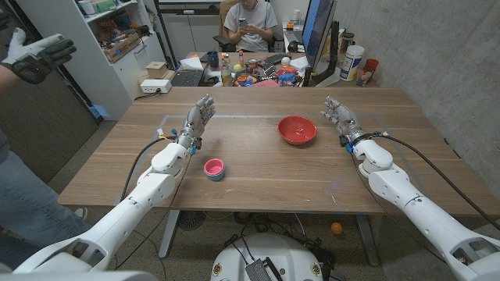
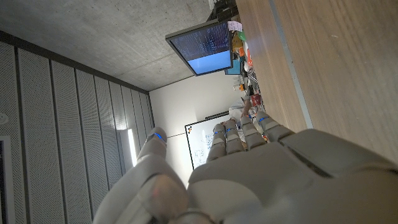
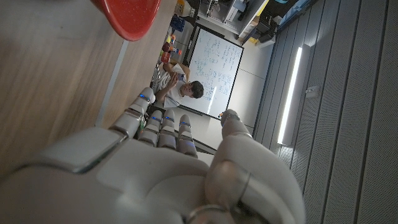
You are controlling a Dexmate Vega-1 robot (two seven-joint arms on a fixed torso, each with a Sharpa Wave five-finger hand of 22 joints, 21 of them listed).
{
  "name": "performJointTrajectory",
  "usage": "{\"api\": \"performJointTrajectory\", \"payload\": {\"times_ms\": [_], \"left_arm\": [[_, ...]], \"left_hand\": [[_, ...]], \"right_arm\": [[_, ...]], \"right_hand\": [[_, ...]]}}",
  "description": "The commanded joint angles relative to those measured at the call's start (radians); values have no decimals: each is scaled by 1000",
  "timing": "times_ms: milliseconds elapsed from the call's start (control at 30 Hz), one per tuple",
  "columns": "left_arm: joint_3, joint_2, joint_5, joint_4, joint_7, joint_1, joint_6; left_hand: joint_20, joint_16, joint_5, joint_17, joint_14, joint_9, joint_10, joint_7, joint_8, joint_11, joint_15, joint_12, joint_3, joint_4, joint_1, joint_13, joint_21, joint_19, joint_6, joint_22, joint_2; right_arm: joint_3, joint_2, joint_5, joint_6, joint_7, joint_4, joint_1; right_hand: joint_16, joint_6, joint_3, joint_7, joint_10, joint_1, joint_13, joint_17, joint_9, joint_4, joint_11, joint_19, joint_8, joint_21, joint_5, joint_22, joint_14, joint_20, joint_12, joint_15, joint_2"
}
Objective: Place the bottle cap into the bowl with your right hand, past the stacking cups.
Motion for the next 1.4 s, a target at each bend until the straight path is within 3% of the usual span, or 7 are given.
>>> {"api": "performJointTrajectory", "payload": {"times_ms": [33, 333, 1100, 1400], "left_arm": [[4, 4, 4, -5, 0, 5, 2], [7, 5, 5, -6, -1, 6, 9], [9, 14, 8, -13, -2, 9, 17], [10, 12, 9, -7, -3, 7, 16]], "left_hand": [[16, 4, 5, 2, -4, 4, 6, -8, 5, -8, 5, 8, 4, -2, 9, 4, 5, 0, 4, 5, 4], [38, 6, 5, 2, -1, 4, 6, -14, 5, -6, 2, 8, 3, -3, 9, 4, 4, -6, 3, 5, 5], [48, 6, 5, 2, -1, 4, 7, -17, 5, -12, 1, 9, 2, -3, 9, 4, 5, -10, 6, 6, 6], [51, 6, 5, 2, -1, 4, 7, -17, 6, -12, 0, 9, 2, -4, 9, 4, 5, -12, 6, 6, 6]], "right_arm": [[14, -47, -52, -30, -65, -58, -32], [30, -80, -68, -48, -90, -95, -56], [46, -187, -213, -146, -207, -203, -90], [33, -236, -324, -225, -273, -255, -90]], "right_hand": [[-4, 11, 4, -8, 5, 15, 3, -1, 2, -7, -2, -3, 7, -3, 7, 1, 0, 4, -6, 3, 3], [-9, 20, 8, -41, 10, 30, 3, -3, 2, -13, -10, -17, 8, -6, 8, 2, -1, 13, -7, 0, 5], [-18, 47, 33, -64, 26, 92, 3, -9, 3, -39, -18, -33, 15, -7, 12, 1, 11, 17, -7, -8, 2], [-21, 72, 55, -87, 44, 148, 3, -12, 4, -49, -26, -33, 22, -5, 14, 0, 26, 17, -5, -18, -2]]}}
